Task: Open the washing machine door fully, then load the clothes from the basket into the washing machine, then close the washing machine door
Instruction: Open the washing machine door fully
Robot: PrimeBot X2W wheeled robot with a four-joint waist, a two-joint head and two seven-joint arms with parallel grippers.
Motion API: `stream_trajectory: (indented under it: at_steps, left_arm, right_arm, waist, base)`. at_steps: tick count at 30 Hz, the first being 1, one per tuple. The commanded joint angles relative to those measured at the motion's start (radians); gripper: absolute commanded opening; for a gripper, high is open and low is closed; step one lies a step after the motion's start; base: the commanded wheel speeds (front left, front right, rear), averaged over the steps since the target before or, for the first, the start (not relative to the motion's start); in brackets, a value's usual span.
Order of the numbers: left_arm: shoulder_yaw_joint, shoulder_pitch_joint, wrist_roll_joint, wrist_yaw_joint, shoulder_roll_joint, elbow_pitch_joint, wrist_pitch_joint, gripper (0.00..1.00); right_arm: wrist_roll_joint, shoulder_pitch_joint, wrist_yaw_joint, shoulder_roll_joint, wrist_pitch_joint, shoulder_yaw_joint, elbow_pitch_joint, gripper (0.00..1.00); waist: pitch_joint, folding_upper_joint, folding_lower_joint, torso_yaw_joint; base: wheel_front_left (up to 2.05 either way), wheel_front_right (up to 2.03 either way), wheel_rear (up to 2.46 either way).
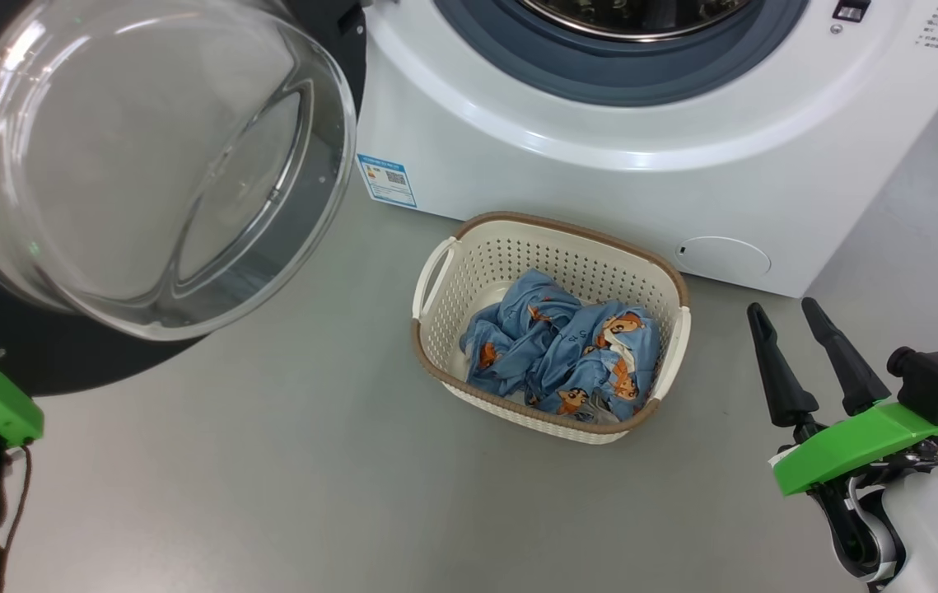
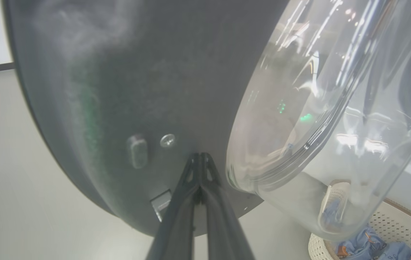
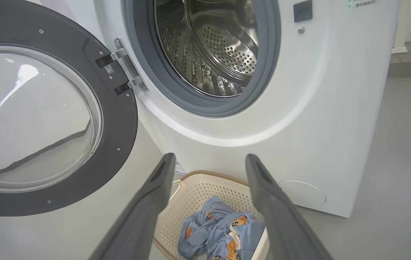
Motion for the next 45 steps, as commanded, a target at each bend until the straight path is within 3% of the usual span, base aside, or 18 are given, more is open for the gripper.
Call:
stream_trajectory:
  at_steps: [1,14,30,37,40,41,42,45]
  left_arm:
    - [0.033,-0.058,0.012,0.000,0.083,0.000,-0.020,0.00]
    - [0.014,-0.118,0.020,-0.025,0.107,0.118,-0.058,0.00]
    - [-0.032,-0.108,0.023,-0.128,0.105,0.246,-0.148,0.00]
    - [-0.048,-0.067,0.019,-0.152,0.100,0.228,-0.193,0.00]
    - [-0.055,-0.043,0.017,-0.158,0.087,0.190,-0.209,0.45]
    - [-0.056,-0.033,0.016,-0.159,0.079,0.173,-0.214,0.82]
    - [-0.057,-0.022,0.016,-0.159,0.070,0.153,-0.218,1.00]
    - [-0.055,0.019,0.014,-0.149,0.042,0.081,-0.226,1.00]
  right_arm:
    - [-0.013,-0.027,0.005,-0.006,-0.012,0.024,-0.022,1.00]
    - [-0.005,-0.031,0.005,0.010,-0.012,0.023,-0.013,1.00]
    - [0.001,-0.011,0.005,0.019,-0.012,0.024,-0.007,1.00]
    - [0.000,-0.001,0.005,0.030,-0.012,0.022,-0.009,1.00]
    - [0.000,0.005,0.005,0.032,-0.012,0.017,-0.010,1.00]
    - [-0.001,0.007,0.005,0.033,-0.012,0.015,-0.010,1.00]
    - [-0.001,0.010,0.005,0.033,-0.012,0.013,-0.011,1.00]
    - [-0.003,0.018,0.005,0.036,-0.012,0.012,-0.013,1.00]
  waist:
    - [0.008,0.0000,0.0000,-0.007]
    - [0.003,0.0000,0.0000,-0.031]
    - [-0.055,0.0000,0.0000,-0.040]
    - [-0.080,0.0000,0.0000,-0.052]
    - [-0.089,0.0000,0.0000,-0.057]
    - [-0.091,0.0000,0.0000,-0.059]
    - [-0.095,0.0000,0.0000,-0.062]
    - [-0.107,0.0000,0.0000,-0.073]
  base:
    - [0.00,0.00,0.00]
    - [0.00,0.00,0.00]
    - [0.00,0.00,0.00]
    - [0.00,0.00,0.00]
    - [0.00,0.00,0.00]
    - [0.00,0.00,0.00]
    - [0.00,0.00,0.00]
    - [0.00,0.00,0.00]
